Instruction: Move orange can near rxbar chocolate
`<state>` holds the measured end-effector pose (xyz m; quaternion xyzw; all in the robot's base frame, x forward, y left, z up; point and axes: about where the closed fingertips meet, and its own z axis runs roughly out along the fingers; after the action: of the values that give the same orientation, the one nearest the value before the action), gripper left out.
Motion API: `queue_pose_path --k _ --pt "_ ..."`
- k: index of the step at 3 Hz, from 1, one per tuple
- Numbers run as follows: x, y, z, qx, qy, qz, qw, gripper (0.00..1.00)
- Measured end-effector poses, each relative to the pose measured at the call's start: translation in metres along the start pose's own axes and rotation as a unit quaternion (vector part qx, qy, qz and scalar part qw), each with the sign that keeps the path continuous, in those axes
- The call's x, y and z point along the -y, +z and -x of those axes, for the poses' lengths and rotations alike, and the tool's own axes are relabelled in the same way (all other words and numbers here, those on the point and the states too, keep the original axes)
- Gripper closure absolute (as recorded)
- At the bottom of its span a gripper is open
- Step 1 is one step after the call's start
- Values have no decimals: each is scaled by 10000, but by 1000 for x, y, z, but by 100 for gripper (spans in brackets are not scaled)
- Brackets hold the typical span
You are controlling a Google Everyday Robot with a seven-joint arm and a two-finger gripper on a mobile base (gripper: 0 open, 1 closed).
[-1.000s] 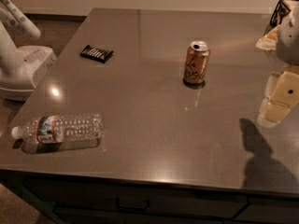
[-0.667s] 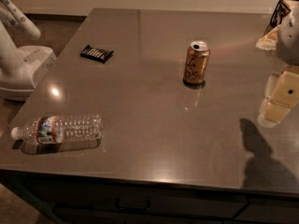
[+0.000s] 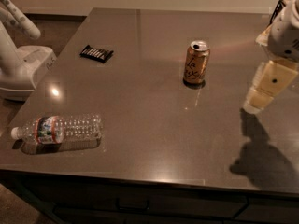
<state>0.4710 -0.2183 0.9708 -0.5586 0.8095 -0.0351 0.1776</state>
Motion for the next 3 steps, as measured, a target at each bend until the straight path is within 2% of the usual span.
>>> queue_pose_path --k 1,2,3 --pt "38 30 13 310 633 -113 9974 0" --pt "71 61 30 566 1087 -291 9920 0" --pt "94 86 48 825 1420 -279 9860 0"
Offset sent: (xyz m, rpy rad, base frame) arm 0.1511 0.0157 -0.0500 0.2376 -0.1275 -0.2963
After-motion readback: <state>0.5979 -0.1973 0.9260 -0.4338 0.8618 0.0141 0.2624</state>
